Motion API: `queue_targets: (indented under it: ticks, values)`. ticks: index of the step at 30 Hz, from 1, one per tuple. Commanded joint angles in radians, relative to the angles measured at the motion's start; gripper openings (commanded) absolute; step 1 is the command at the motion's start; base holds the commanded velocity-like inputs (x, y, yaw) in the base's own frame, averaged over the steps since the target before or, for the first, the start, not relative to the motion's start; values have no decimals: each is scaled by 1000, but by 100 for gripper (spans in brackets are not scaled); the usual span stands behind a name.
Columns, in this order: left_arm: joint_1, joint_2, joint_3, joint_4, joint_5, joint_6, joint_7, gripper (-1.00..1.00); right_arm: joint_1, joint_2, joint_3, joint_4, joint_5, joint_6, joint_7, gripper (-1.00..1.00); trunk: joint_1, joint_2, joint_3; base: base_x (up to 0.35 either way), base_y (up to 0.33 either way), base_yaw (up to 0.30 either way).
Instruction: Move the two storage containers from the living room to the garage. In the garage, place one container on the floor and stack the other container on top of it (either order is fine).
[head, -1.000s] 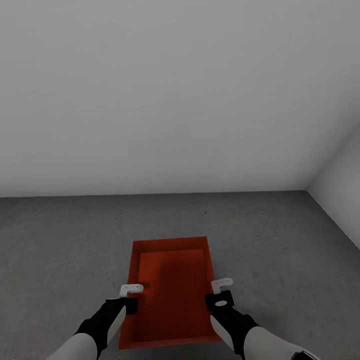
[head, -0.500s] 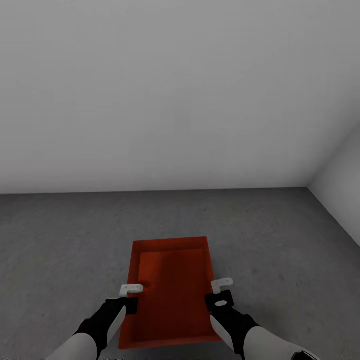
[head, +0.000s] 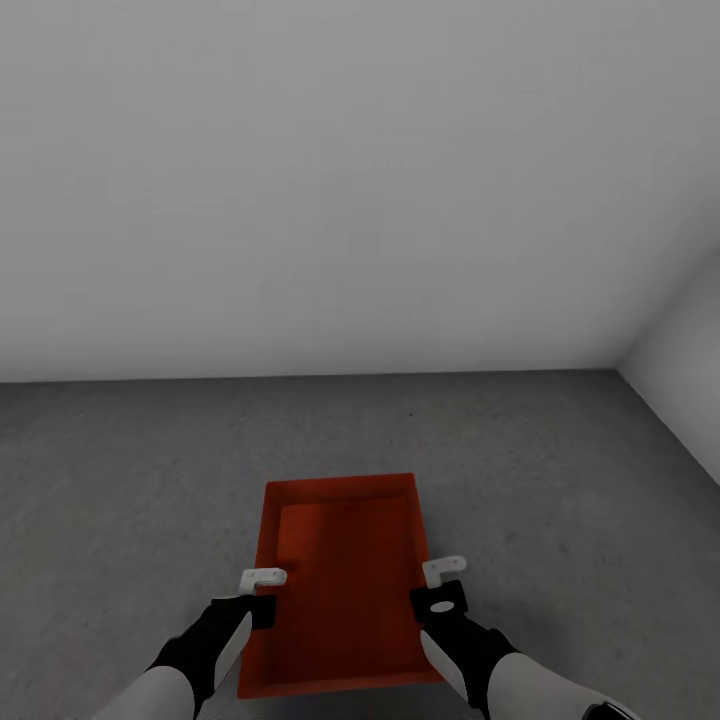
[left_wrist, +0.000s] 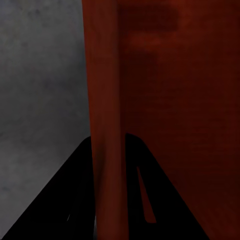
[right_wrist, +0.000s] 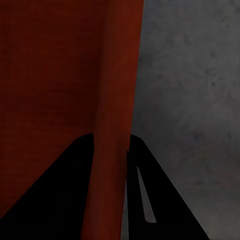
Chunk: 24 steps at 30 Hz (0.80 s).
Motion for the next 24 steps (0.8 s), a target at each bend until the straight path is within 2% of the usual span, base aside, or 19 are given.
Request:
queue_targets:
  ticks: [1,24]
  values:
    - [0,-1,2,-4,-3,5,4,-100,-1,9,5,-2,-21,6,10,-100,4,-8,-4,0,0,0]
    - [0,-1,2,-4,-3,5,4,-100,-1,9,5,-2,-21,6,10,-100,88,-162,-73,0,0,0]
